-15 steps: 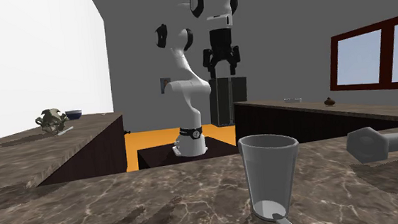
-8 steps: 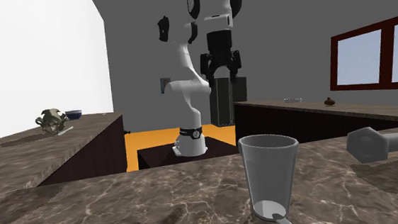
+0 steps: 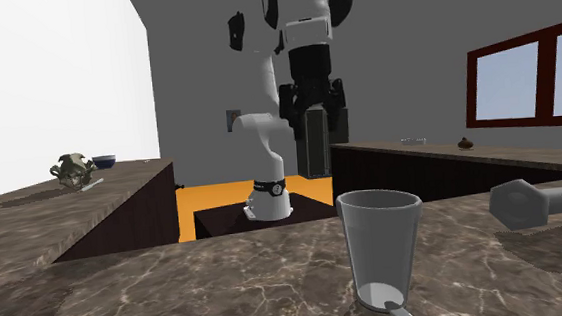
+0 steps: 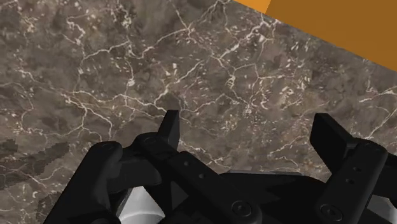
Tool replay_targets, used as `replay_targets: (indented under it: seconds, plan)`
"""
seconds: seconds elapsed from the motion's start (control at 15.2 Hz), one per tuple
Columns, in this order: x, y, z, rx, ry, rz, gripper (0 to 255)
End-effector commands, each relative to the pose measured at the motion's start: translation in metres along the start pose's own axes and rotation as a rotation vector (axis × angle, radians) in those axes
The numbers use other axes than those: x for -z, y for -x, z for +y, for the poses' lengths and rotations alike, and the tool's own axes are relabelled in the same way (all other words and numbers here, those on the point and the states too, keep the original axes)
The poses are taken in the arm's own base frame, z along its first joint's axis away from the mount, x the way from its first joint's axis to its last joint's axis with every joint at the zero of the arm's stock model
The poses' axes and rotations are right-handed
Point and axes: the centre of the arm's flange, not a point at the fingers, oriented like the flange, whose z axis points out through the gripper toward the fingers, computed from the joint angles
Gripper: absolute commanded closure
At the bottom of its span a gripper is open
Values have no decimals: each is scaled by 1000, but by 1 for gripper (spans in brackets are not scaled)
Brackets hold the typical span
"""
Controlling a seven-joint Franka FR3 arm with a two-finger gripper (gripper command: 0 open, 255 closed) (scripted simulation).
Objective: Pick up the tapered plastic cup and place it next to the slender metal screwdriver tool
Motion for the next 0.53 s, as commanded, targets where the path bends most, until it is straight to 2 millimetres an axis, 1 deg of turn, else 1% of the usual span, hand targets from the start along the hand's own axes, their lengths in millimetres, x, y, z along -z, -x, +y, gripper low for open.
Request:
replay_targets:
  seconds: [0.0,0.46]
  plan:
    - [-5,-18,15,16,4,9,0]
    - [-21,-84,70,68,15,39,0]
